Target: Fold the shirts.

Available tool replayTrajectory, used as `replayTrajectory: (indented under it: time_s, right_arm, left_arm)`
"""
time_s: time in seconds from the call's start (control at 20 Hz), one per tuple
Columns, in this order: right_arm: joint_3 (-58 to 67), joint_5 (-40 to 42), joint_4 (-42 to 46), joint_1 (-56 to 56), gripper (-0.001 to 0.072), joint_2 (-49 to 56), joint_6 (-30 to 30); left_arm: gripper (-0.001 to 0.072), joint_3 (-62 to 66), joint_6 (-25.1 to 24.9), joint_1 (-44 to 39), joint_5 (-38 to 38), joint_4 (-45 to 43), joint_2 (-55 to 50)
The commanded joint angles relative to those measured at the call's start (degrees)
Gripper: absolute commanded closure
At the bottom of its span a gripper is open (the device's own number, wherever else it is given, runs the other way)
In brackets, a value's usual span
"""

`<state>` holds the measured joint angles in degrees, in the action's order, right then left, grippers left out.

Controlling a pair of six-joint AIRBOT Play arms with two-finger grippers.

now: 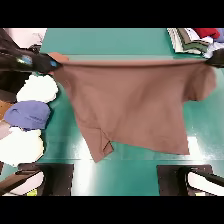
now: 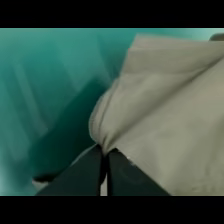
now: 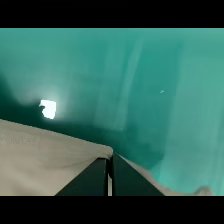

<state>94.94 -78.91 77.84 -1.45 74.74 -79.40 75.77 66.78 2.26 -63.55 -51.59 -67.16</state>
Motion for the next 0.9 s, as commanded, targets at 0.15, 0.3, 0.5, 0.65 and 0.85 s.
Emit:
replayTrajectory:
  time_s: [0.15, 0.3, 0.5, 0.65, 0.85]
  right_arm:
    - [0.07, 16.0, -0.24, -5.6, 0.0696, 16.04, 0.39]
    - [5.97, 14.38, -0.28, -7.21, 0.0683, 22.34, 0.35]
    - [13.79, 6.34, -0.28, -6.99, 0.0351, 25.57, 0.35]
    - [13.0, -3.06, -0.42, -5.03, 0.0351, 22.12, 0.39]
    - [-1.92, -7.17, -11.5, -0.81, 0.0351, 12.85, 1.25]
  left_arm:
    - [0.068, -4.46, -2.49, 0.04, 16.55, 0.35, -15.06]
    - [0.0367, -4.46, -1.36, 0.04, 19.15, 0.37, -17.27]
    - [0.0206, -2.08, 0.81, 2.51, 12.87, 0.13, -16.61]
    - [0.0207, -0.09, 0.94, 8.04, -0.44, -0.17, -13.55]
    - [0.0206, -7.65, 0.96, 10.69, -7.04, -1.66, -8.17]
